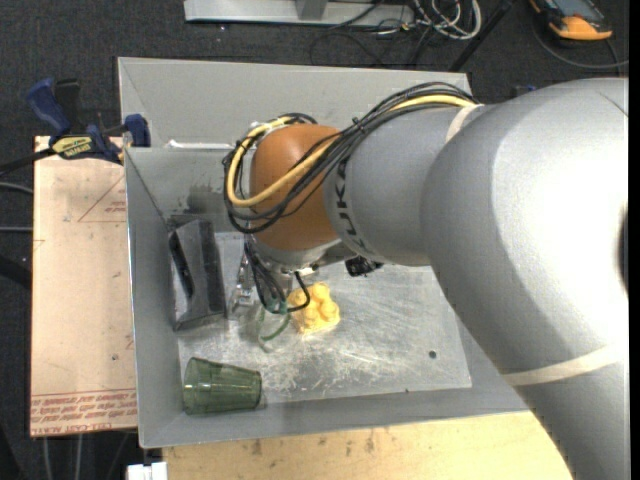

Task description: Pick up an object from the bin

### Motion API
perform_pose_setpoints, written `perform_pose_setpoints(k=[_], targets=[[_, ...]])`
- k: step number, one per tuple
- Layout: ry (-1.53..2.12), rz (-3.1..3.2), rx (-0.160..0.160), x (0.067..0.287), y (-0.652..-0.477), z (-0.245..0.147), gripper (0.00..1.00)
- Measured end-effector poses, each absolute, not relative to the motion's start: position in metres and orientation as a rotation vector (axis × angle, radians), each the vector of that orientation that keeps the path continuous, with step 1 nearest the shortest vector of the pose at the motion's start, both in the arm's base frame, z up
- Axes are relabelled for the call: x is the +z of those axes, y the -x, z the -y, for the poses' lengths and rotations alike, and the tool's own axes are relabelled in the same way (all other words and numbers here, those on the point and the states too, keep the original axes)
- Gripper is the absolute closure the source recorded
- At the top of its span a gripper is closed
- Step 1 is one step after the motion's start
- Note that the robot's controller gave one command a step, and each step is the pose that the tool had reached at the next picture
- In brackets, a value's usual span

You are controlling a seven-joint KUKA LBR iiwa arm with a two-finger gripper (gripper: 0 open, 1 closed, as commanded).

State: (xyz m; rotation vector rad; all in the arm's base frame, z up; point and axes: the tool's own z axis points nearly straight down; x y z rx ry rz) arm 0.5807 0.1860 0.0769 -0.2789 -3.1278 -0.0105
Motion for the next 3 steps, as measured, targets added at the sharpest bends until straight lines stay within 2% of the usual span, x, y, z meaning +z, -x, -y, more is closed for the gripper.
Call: perform_pose_setpoints(k=[1,2,3], targets=[[0.279,3.128,-0.011,0.077,-0.581,-0.186,1.0],[0.274,3.13,-0.004,0.101,-0.588,-0.156,1.0],[0.223,3.137,-0.005,0.123,-0.599,-0.177,0.0]])
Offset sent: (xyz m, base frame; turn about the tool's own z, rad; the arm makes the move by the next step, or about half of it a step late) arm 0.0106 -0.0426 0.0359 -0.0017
